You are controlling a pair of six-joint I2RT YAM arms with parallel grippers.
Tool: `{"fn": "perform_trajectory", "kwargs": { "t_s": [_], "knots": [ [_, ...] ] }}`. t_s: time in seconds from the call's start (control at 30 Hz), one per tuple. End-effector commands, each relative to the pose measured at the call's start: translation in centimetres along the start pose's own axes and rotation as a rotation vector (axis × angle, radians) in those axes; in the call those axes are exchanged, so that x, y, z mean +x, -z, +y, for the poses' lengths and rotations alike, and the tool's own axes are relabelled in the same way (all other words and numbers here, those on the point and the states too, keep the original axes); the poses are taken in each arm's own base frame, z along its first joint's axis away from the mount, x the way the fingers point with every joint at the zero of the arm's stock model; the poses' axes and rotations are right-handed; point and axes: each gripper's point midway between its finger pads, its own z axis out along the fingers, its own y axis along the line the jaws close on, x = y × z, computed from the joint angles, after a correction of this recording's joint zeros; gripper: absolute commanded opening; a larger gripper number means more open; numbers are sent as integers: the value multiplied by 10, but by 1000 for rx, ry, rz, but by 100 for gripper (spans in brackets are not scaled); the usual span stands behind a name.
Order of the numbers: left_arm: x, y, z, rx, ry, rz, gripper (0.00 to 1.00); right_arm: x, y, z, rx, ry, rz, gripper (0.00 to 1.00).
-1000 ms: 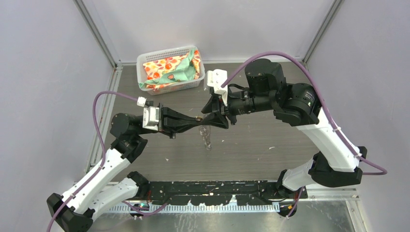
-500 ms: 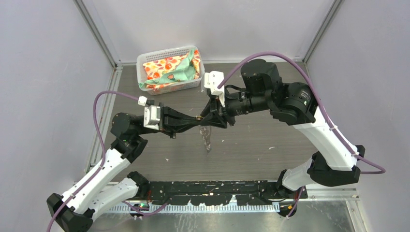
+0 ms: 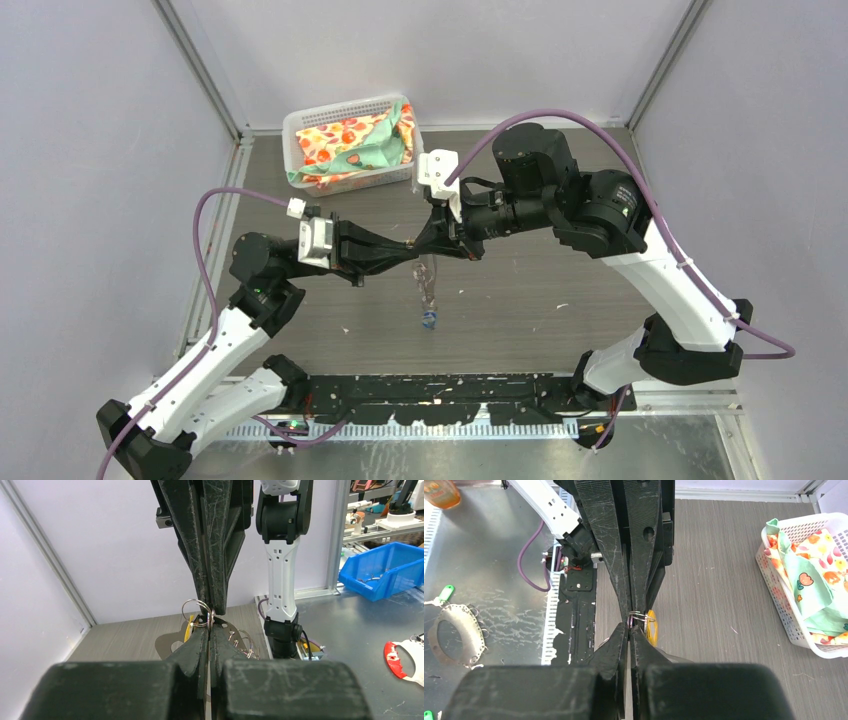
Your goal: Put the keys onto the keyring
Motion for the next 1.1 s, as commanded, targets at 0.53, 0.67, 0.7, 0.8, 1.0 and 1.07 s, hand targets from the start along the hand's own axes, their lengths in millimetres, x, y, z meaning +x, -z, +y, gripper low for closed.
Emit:
{"fn": "perform_trajectory", "kwargs": {
  "t_s": [0.53,0.67,0.7,0.8,1.0,1.07],
  "knots": [
    [-31,0,1,-26,-68,-53,0,-9,1,-25,145,32,-58,1],
    [-26,1,-1,-18,-58,-41,0,-13,8,-26,169,26,-80,1],
    [-25,2,-1,-19,-60,-35,0,-13,10,-25,171,23,-82,1],
    [-20,6,-5,-9,-105,-8,13,-12,13,-21,167,9,-91,1],
    [-8,21,-15,-5,-213,75,23,-4,18,-14,154,-39,-81,1],
    [-4,26,-17,-9,-223,104,23,-4,19,-12,147,-46,-78,1]
  ]
}}
